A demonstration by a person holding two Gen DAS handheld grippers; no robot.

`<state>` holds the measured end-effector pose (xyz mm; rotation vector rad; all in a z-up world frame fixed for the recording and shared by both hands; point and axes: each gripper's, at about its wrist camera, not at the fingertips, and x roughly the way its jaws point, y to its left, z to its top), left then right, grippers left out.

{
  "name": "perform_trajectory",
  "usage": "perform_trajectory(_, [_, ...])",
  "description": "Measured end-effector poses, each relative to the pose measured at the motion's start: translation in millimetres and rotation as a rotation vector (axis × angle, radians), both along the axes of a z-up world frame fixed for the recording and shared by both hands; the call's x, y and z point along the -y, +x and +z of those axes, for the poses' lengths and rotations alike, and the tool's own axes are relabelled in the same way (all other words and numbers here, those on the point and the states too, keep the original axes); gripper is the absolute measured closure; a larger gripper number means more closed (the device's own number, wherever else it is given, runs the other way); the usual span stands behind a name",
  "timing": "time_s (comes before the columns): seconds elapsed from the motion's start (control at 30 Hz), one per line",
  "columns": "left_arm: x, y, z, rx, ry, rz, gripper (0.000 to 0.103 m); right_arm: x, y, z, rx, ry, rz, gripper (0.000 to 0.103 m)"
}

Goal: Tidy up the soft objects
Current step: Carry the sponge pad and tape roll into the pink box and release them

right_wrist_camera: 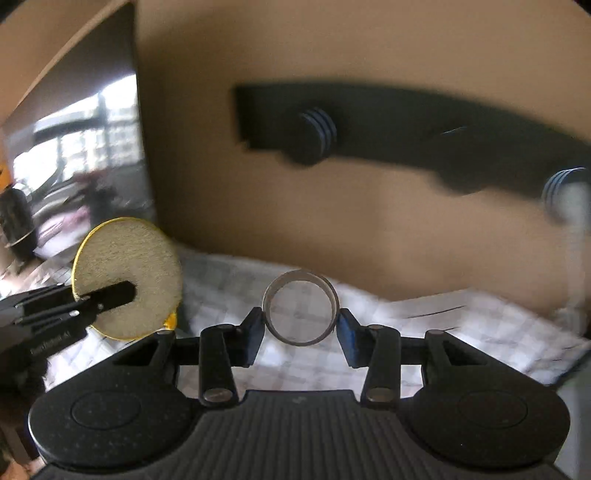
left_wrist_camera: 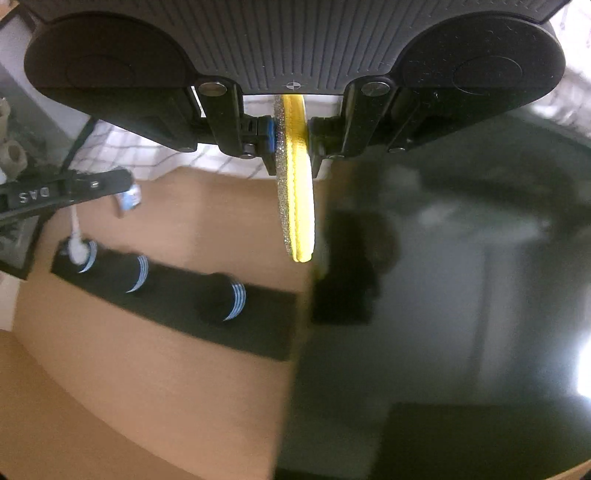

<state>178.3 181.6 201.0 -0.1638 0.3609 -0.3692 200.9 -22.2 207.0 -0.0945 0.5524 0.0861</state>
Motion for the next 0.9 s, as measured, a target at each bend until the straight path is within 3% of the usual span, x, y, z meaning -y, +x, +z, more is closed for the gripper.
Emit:
perform_trajectory(0.13, [41.3,4.6,7.7,0.003,0.001,-0.090,0.086,46.8,-22.1,9.0,0.051,-0.006,-0.092,0.061])
perform_trajectory(0.5, [158.0,10.7,1.5,-0.045,-0.006,-0.355,0.086,141.8,-57.4,4.3,0.047,0.027,-0.284,0.061])
perform_trajectory(0.73, [210.4,20.3,-25.7,-0.161,-0.032,-0.469,0.086,179.2,-70.6,-7.7,0.026,0.041,-0.328,0.061])
perform_trajectory(0.77, [214.5,21.5,-30.5,-0.208,-0.002,-0.497,0.086,182.6,-69.3,-11.7,0.017,0.046,-0.332,0.061])
perform_trajectory(0.9, [234.5,29.7,-53.6,-0.293,-0.044,-0.525,0.085,190.8,-65.4,-27.4,-0.015,0.049,-0.340,0.061])
